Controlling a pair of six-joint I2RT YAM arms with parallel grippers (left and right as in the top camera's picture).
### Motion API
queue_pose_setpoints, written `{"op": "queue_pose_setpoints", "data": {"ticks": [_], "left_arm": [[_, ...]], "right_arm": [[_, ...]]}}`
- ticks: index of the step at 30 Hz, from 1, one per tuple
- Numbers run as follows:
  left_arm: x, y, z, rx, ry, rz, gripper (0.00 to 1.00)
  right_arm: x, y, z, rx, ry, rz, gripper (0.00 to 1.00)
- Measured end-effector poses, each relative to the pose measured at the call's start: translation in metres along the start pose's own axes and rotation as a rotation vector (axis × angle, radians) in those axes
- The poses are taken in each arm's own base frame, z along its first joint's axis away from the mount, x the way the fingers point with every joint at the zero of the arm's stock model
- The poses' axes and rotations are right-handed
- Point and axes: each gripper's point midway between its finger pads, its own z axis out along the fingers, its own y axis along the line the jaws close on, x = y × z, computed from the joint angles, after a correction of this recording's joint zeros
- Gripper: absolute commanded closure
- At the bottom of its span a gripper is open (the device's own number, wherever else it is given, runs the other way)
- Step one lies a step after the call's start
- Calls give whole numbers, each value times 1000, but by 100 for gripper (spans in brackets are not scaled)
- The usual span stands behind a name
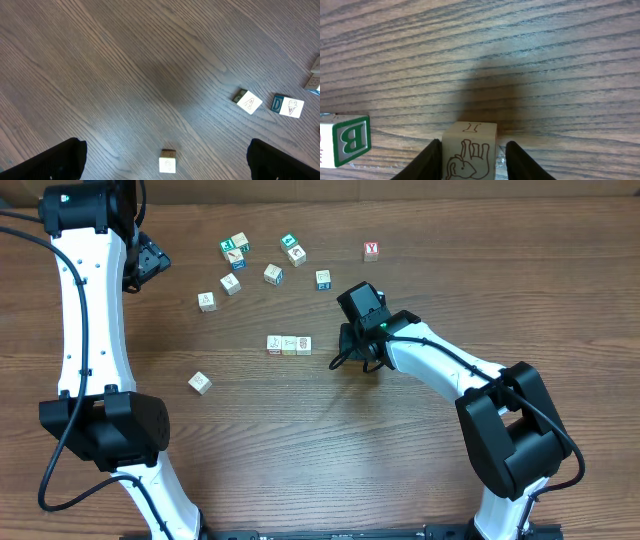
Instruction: Form a horizontal line
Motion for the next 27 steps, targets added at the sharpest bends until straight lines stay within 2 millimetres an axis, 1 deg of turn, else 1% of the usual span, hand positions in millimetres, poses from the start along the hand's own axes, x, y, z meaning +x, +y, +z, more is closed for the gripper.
{"op": "queue_pose_setpoints", "data": {"ticks": [3,5,8,11,15,23,27], "left_arm": [[0,0,0,0,0,0,0],[0,0,0,0,0,0,0],[0,0,0,0,0,0,0],[0,0,0,0,0,0,0],[0,0,0,0,0,0,0],[0,0,0,0,0,0,0],[0,0,0,0,0,0,0]], "right_arm": [[0,0,0,-1,0,0,65],[0,0,0,0,-1,0,67],[0,0,0,-1,-1,-1,67],[0,0,0,-1,-1,0,63],[0,0,0,0,-1,0,64],[0,0,0,0,-1,0,70],[-2,2,0,-7,-8,1,71]]}}
